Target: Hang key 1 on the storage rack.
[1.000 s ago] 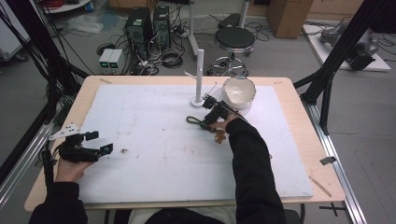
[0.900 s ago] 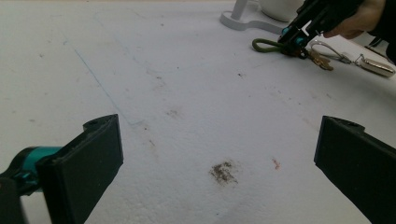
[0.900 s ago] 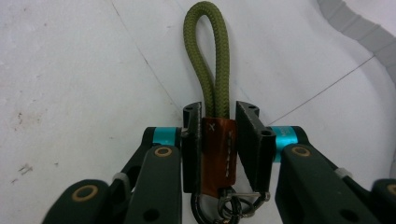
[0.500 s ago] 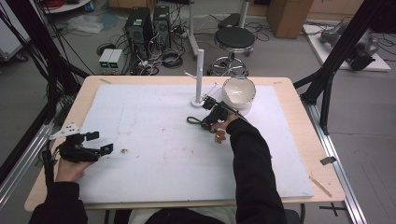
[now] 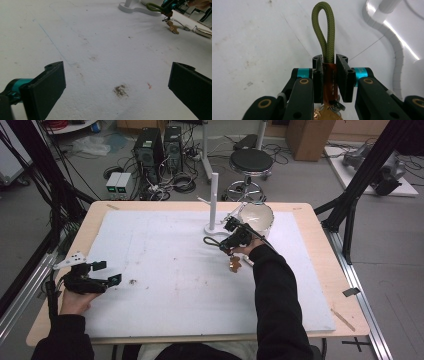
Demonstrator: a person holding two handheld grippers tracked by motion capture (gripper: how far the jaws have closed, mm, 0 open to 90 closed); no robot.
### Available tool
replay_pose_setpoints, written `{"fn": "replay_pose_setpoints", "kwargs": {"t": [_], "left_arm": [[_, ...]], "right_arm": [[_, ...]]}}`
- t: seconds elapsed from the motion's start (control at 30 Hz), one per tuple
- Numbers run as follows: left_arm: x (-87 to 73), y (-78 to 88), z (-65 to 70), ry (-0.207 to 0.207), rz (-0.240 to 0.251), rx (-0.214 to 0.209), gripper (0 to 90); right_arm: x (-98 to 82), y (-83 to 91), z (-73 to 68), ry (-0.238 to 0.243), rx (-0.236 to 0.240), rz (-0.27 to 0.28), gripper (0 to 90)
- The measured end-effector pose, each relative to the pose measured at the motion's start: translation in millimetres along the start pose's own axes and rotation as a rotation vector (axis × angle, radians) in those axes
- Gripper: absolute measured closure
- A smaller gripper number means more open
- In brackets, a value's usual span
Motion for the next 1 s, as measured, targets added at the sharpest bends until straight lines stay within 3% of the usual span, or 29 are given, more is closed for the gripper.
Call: {"fn": "replay_pose_setpoints", "kwargs": {"t": [0.33, 0.57, 0.63, 1.0], "left_arm": [[-1.2, -3.6, 0.5, -0.014, -0.007, -0.002, 1.7], [-1.1, -3.9, 0.0, -0.009, -0.008, -0.004, 1.7], [-2.3, -4.8, -0.2, 0.002, -0.021, -0.009, 1.7], [-1.8, -3.9, -0.7, -0.001, -0.018, -0.003, 1.7]], "right_arm": [[7.4, 32.1, -7.7, -0.008, 0.033, 0.12, 77.4], [7.0, 55.7, -10.9, -0.011, 0.013, 0.153, 77.4], [13.0, 67.9, -15.2, 0.008, 0.015, 0.173, 77.3], [31.7, 81.8, -21.9, 0.044, 0.01, 0.185, 77.3]]}}
Point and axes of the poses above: each handheld gripper's, and its own axes: y roughly backward along the jaws, x roughly out of its top, z roughly to its right, the point moved 7 cm from there along -y, roughly forward along the jaws, and after that the axes turned 6 degrees about x, right-handed, at the moved point
